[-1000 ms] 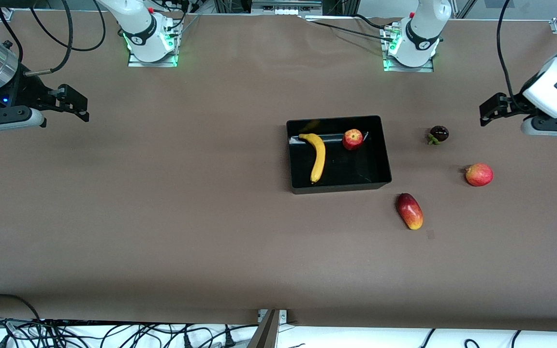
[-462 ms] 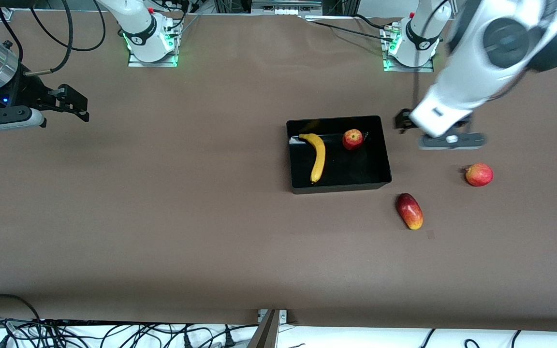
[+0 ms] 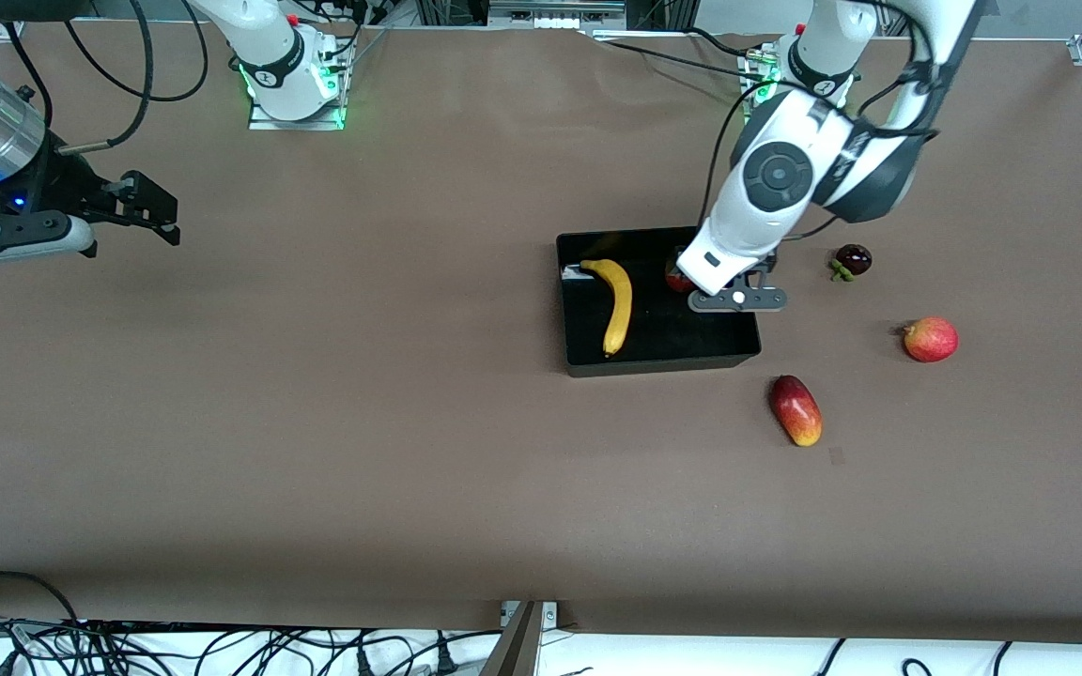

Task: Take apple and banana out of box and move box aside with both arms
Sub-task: 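Reach the left gripper down into the black box onto the red apple, then grasp the red apple with the left gripper and lift it out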

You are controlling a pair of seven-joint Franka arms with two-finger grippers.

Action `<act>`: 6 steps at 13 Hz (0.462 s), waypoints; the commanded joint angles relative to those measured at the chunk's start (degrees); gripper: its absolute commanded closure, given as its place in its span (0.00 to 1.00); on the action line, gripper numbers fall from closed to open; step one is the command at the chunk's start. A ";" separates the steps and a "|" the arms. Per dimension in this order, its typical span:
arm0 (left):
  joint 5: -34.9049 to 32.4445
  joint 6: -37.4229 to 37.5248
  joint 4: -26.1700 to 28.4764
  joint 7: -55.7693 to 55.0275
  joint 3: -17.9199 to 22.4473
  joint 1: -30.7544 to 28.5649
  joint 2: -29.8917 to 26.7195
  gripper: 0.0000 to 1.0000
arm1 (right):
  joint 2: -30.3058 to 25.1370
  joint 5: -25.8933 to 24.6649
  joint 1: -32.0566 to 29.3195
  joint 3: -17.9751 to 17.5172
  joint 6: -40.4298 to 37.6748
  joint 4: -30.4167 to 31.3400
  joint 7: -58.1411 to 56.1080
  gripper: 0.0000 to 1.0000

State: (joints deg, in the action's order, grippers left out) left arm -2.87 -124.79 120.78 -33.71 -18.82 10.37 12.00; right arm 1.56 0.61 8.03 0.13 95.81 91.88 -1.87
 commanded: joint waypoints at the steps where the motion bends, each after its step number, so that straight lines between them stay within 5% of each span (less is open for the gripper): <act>1: 0.76 -8.95 7.79 -2.24 -0.86 0.00 -0.76 0.00 | 2.31 -0.26 0.58 0.13 -0.45 -3.63 -0.68 0.00; 6: 0.32 -13.19 8.95 -2.68 -0.78 1.93 5.48 0.00 | 2.40 -0.26 0.59 0.13 -0.45 -3.64 -0.68 0.00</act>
State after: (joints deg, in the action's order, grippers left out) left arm -2.87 -136.49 130.08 -35.69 -19.67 11.64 15.80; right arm 3.43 0.61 8.36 0.13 95.92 89.73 -1.87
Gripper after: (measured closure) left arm 0.000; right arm 0.000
